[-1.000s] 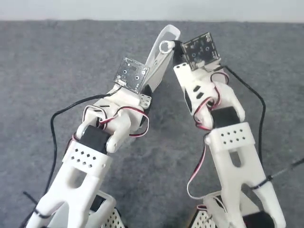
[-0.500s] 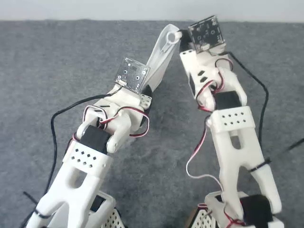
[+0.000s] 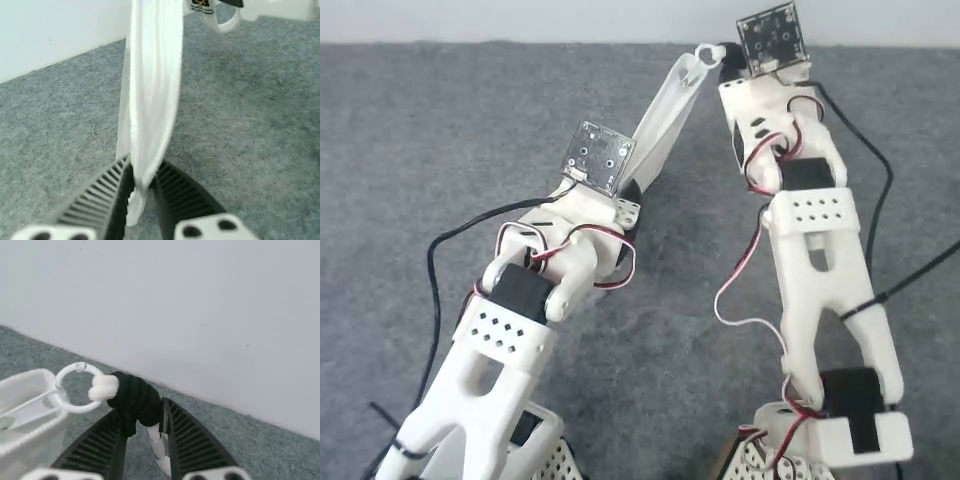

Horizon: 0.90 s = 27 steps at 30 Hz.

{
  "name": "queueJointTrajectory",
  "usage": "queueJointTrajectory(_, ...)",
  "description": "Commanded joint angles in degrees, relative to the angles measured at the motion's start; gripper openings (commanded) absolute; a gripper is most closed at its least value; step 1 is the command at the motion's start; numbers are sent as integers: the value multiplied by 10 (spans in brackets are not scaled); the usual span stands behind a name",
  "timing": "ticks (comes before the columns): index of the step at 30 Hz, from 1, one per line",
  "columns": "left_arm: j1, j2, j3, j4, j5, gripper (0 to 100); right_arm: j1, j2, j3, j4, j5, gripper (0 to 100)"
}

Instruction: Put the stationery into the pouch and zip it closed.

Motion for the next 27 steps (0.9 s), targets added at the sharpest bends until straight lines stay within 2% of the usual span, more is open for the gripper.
queueJointTrajectory(1,-14,-2,12,4,12,7,57,20,-64,-5,-9,6)
queueJointTrajectory(11,-14,-2,12,4,12,7,96,92,-114,-6,-9,6)
queueJointTrajectory(21,-14,-3,12,4,13,7,91,87,-113,2,-9,6)
queueJointTrajectory(27,-15,-3,12,4,13,8,69,37,-112,78,-10,10)
